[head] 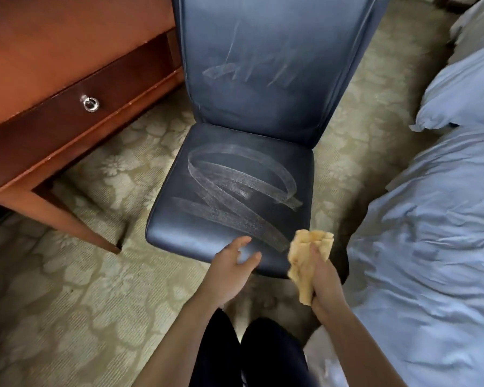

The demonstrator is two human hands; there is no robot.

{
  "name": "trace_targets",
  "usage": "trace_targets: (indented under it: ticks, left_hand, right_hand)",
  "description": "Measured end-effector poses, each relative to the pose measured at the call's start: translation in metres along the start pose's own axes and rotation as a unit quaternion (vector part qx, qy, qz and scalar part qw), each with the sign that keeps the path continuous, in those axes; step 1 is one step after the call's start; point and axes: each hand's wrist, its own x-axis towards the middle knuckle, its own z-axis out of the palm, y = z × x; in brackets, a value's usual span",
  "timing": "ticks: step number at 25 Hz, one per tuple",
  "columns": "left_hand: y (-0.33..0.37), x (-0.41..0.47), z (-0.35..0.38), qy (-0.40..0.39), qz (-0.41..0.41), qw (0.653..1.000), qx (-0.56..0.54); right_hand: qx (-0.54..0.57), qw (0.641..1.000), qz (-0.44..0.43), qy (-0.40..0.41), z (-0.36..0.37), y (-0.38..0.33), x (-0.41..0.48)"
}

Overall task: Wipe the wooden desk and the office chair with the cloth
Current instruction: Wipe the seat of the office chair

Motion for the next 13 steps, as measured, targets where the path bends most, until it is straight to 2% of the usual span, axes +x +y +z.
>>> trace_targets:
  ticks: [3, 5, 7, 9, 11, 13]
  left_hand:
    - [-0.059, 0.054, -0.012, 0.079, 0.024, 0.989, 0.122]
    - [-0.107, 0.089, -0.018, 0.132, 0.013, 0.97, 0.204]
    - [-0.145, 0.118, -0.021, 0.16, -0.013, 0.945, 0.284]
    - [-0.178, 0.142, -0.014, 0.183, 0.004, 0.926, 0.33]
    - [-0.201, 0.167, -0.002, 0.198, 0.025, 0.914, 0.354]
    - [-0.218, 0.183, 0.009, 0.215, 0.035, 0.897, 0.384]
  right_hand:
    - [-0.064, 0.991, -0.074, 0.087, 0.007, 0.027, 0.073]
    - [-0.151, 0.966, -0.17, 0.122, 0.014, 0.061, 0.126]
    - [-0.31, 0.89, -0.302, 0.145, 0.015, 0.085, 0.169]
    - [-0.404, 0.811, -0.402, 0.133, 0.017, 0.105, 0.2]
    - [-0.451, 0.762, -0.445, 0.131, 0.022, 0.123, 0.224]
    - [-0.49, 0.711, -0.478, 0.161, 0.031, 0.144, 0.234]
